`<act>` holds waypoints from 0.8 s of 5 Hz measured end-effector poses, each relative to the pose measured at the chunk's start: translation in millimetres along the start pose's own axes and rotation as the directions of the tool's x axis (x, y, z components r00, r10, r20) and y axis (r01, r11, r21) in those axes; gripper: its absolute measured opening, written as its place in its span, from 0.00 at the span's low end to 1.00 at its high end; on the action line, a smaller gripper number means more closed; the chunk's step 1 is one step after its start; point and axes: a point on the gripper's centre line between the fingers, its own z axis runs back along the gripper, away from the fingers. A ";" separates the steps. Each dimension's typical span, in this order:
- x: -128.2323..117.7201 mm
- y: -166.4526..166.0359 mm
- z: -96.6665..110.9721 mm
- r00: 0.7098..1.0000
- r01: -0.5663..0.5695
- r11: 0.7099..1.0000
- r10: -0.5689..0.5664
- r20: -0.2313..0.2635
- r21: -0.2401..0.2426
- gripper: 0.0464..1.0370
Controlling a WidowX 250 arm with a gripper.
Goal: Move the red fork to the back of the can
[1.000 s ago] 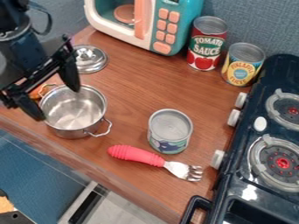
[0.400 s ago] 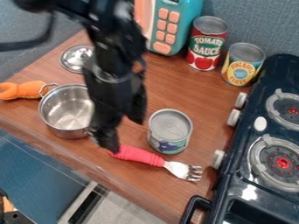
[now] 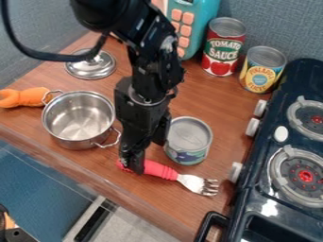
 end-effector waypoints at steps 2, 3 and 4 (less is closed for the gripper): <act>0.7 1.6 -16.4 0.998 -0.068 0.997 0.068 -0.011 0.029 0.91; -3.3 4.8 -20.4 0.998 -0.044 0.999 0.045 -0.038 0.021 0.62; -4.8 8.4 -19.7 0.999 -0.029 1.000 0.030 -0.033 0.007 0.41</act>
